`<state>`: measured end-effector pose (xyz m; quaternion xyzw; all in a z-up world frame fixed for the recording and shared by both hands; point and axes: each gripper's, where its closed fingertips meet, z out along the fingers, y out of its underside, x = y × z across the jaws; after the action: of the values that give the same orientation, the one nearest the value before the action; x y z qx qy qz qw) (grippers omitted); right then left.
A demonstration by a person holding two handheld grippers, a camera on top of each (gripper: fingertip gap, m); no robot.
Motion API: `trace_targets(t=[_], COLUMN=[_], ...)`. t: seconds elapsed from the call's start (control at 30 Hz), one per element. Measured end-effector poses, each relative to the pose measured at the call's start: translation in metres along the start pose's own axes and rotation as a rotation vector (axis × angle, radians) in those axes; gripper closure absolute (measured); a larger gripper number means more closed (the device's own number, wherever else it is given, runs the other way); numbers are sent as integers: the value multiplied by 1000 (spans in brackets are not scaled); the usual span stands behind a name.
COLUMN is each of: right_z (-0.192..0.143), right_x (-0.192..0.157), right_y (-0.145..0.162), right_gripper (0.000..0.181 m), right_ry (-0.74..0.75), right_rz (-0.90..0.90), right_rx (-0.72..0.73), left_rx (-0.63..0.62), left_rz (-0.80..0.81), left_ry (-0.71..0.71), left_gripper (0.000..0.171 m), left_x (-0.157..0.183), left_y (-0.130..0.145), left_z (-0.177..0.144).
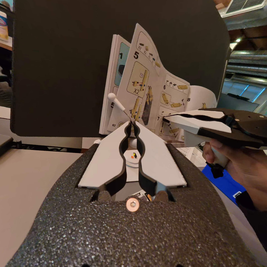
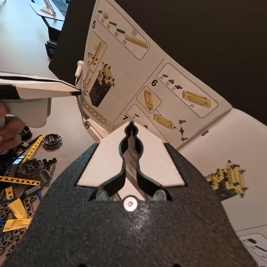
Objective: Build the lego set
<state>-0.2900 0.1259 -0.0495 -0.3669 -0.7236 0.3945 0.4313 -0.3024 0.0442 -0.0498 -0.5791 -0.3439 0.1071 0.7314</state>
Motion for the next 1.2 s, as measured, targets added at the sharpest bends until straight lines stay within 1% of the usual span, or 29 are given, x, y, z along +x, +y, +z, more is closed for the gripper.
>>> trace_targets(t=[0.07, 0.2, 0.37, 0.5, 0.77, 0.93, 1.1, 1.2], right_z=[0, 1, 1, 2, 2, 3, 3, 3], right_x=[0, 0, 0, 1, 1, 2, 3, 3], right_y=[0, 0, 0, -1, -1, -2, -3, -3], right_gripper=[181, 181, 181, 181, 181, 181, 181, 181], right_ry=[6, 18, 23, 21, 24, 21, 22, 28], right_rz=[-6, -2, 6, 17, 15, 16, 15, 11], right_rx=[-2, -5, -4, 2, 2, 1, 0, -1], left_rx=[2, 30, 94, 81, 119, 102, 22, -20], left_rz=[9, -44, 9, -21, -12, 13, 13, -18], left_ry=[-9, -19, -49, -26, -63, -15, 42, 78], left_gripper=[169, 169, 169, 169, 169, 169, 169, 169], left_x=[-1, -4, -1, -1, -3, 2, 1, 0], left_y=[1, 2, 1, 1, 2, 0, 0, 0], left_z=[0, -2, -6, -5, -7, -3, 5, 5])
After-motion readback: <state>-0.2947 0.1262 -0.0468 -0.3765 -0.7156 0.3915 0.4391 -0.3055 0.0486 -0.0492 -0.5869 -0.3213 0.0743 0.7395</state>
